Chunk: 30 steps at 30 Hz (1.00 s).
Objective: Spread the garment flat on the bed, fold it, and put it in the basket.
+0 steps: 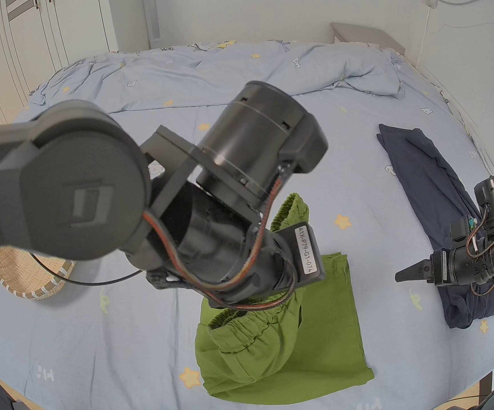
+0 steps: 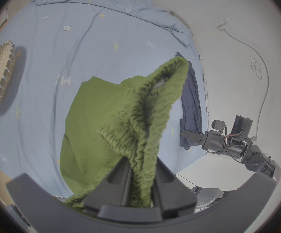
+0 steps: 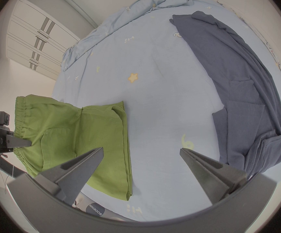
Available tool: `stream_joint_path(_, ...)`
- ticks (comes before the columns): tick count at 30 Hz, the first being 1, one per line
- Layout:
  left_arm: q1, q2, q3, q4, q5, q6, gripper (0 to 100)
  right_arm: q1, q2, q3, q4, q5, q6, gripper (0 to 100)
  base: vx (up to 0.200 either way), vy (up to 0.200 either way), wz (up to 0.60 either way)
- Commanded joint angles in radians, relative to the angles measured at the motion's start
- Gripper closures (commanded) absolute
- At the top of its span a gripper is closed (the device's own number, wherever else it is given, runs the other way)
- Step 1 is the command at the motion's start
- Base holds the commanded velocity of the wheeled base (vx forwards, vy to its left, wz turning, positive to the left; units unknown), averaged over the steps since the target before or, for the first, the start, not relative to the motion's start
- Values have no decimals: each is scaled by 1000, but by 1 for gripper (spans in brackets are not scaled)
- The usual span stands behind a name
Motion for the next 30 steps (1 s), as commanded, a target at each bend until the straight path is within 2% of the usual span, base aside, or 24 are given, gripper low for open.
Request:
stream_joint_path(1,-14,32,2,-11,-1,-1,0,5,-1,1,0,2,1,0,0,0,0)
stream_joint_path(11,-96,76,-26,-130,-2,-7,0,5,1,3,0,2,1,0,0,0,0)
stream_joint_path(14,-80,61,-6,-136,-9,-43,0,12,2,4,0,7,2,0,0,0,0)
stream_joint_path(17,-3,21,51,-140,-19,-40,0,29,2,3,0,25,4,0,0,0,0)
stream_joint_path(18,-3,21,51,-140,-19,-40,0,29,2,3,0,25,4,0,0,0,0)
stream_joint_path(19,65,-10,97,-163,-72,-27,0,55,1,-5,0,40,7,0,0,0,0)
stream_joint_path(22,166,-68,183,-195,-164,28,0,97,1,-19,-5,51,21,0,0,0,0)
stream_joint_path(25,312,-146,364,-307,-317,163,0,172,5,-66,-6,76,56,0,0,0,0)
stream_joint_path(26,312,-146,364,-307,-317,163,0,172,5,-66,-6,76,56,0,0,0,0)
stream_joint_path(27,396,-162,499,-418,-389,269,0,195,27,-88,-16,128,60,0,0,0,0)
stream_joint_path(30,471,-125,652,-600,-447,362,0,216,68,-114,-31,188,62,0,0,0,0)
